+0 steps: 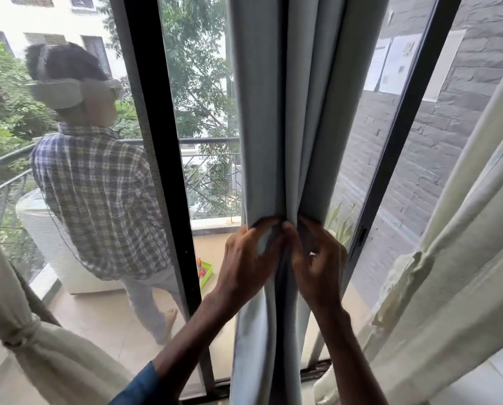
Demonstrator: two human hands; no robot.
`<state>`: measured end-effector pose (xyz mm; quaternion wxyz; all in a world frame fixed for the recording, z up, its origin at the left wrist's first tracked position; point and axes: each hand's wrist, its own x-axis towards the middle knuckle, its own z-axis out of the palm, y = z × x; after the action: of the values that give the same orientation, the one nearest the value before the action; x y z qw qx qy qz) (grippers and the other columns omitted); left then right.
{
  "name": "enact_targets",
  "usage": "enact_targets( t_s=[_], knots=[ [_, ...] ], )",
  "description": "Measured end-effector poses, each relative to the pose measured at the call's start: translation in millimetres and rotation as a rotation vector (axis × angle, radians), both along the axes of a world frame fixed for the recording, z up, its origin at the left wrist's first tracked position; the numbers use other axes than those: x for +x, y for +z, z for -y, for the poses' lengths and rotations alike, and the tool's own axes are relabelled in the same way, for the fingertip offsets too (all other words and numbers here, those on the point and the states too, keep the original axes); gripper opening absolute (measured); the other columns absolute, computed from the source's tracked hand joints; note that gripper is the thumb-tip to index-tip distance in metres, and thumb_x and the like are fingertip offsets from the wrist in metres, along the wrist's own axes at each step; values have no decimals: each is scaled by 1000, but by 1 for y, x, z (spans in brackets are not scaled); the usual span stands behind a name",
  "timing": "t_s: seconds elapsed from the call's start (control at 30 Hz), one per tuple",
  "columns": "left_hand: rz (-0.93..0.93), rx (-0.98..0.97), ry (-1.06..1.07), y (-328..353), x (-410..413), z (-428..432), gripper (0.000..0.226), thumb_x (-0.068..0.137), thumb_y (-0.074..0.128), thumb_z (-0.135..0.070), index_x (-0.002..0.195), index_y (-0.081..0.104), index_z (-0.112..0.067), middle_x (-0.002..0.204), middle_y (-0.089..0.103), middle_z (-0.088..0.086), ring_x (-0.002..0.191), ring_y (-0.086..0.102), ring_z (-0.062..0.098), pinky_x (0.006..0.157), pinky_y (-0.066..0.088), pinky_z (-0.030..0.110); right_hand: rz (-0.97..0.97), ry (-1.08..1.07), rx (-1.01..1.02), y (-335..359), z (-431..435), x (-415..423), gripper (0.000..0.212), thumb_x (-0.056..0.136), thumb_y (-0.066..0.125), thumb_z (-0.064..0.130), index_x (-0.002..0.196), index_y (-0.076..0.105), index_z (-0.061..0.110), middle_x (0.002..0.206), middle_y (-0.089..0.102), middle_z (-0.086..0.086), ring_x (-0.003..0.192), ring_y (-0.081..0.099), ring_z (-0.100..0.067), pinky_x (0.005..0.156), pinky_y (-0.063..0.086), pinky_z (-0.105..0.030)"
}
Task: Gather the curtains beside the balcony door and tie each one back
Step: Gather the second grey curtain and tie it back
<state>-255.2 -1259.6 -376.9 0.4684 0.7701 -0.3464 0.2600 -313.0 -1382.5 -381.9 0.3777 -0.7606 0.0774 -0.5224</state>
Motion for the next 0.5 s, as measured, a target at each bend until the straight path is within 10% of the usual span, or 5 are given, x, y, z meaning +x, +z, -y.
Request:
enact_targets(
  t_s=[0.2,0.5],
  knots=[
    [-2,126,104,-4,0,4,34,90,64,-54,104,67,-24,88,71,-1,78,63,26,67,51,36,-96,199,171,-3,9,-2,18,101,62,29,107,77,22,93,78,11,78,71,-6,60,55,-27],
    [-51,100,105,-8,9,-1,39,92,64,-35,65,44,-15,55,49,10,59,50,40,49,43,42,-34,-21,-18,-6,-1,3,39,82,86,30,112,63,19,105,67,9,98,65,-14,83,55,-41]
  ],
)
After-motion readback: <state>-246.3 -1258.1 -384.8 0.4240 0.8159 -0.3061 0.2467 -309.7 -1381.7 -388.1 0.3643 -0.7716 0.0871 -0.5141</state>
